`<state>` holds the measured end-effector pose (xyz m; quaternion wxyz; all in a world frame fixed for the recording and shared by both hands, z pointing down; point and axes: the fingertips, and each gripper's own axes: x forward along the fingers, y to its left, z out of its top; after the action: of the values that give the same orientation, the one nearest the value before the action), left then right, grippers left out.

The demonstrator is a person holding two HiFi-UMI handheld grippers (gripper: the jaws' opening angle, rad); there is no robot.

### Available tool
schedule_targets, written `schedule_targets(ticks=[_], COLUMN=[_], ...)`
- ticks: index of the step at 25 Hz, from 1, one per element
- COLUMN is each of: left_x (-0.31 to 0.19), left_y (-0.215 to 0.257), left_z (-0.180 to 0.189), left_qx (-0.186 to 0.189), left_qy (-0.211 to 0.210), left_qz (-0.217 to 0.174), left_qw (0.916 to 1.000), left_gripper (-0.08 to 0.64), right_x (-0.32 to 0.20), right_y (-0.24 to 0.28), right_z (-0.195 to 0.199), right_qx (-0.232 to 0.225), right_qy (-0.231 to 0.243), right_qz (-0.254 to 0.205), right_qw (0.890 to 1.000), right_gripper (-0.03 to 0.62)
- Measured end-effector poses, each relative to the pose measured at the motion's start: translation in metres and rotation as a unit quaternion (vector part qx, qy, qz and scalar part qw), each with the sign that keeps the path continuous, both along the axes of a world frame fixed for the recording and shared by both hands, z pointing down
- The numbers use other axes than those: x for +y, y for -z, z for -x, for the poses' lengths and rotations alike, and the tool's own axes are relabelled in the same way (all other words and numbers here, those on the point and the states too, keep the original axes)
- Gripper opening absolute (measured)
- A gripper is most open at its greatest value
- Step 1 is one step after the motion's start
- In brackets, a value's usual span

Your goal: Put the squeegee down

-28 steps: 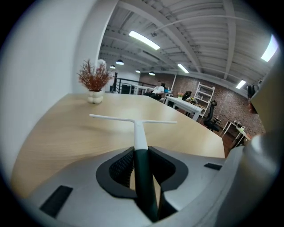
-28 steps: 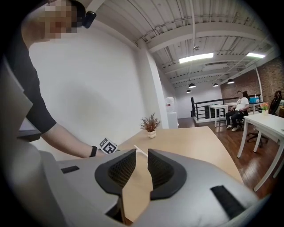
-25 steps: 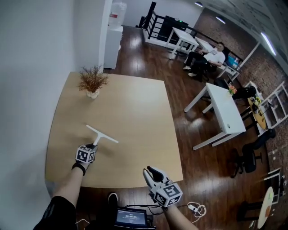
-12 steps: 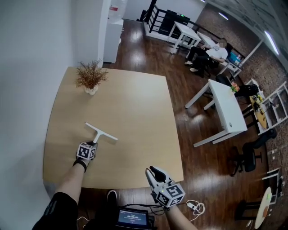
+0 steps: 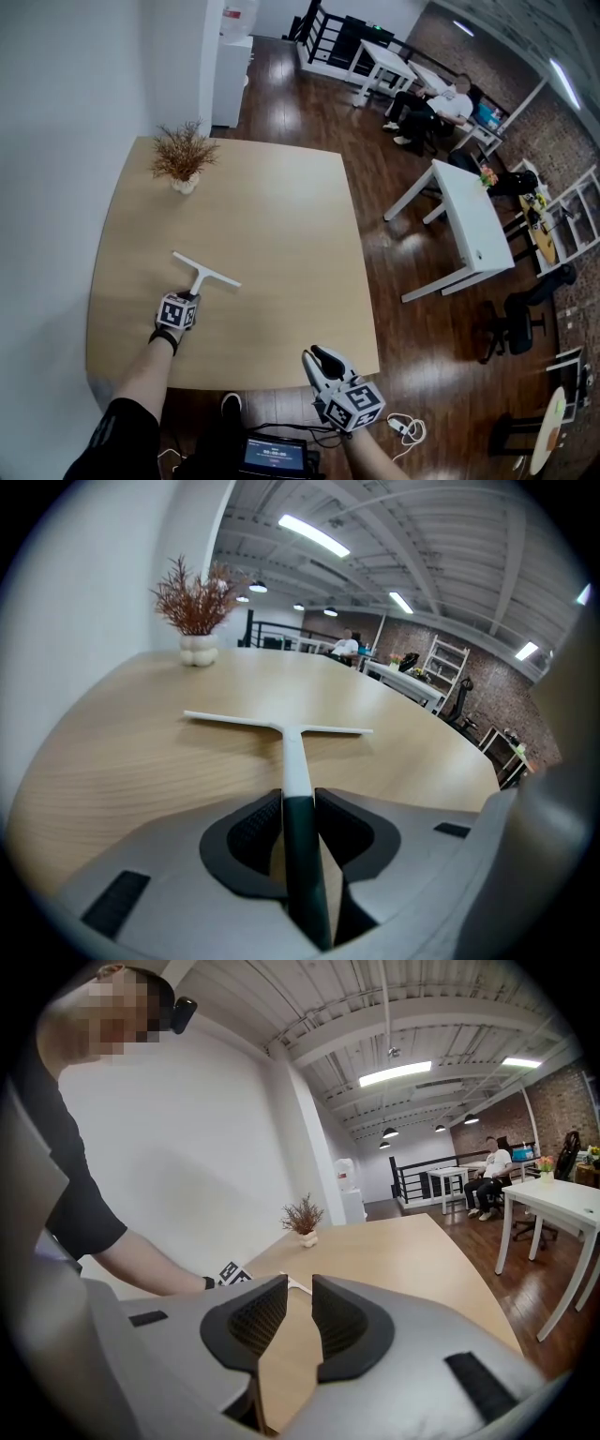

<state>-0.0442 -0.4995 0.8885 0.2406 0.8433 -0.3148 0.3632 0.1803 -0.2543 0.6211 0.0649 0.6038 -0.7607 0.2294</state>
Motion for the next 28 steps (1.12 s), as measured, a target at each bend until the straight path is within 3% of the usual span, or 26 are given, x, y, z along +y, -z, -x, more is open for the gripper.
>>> schedule_targets(ticks=[11,28], left_x=[0.008,0.09], left_y=[0.021,0.105], left_z=[0.005,0.008], left_qx=[0.001,0.039], left_qy=[-0.004,-0.013], left_qz=[-0.009,-0.065], left_qw=[1.0,0.997], left_gripper=[0.205,0.225], right_x=[0.018,0.094], right_y=[0.013,0.042], right_z=[0.001,0.005], right_qx=[0.001,0.0], right_qy=[0.006,0.045], right_qz=[-0.014,-0.06], right_qw=[1.0,0.997], right_gripper=[0.107,0.107])
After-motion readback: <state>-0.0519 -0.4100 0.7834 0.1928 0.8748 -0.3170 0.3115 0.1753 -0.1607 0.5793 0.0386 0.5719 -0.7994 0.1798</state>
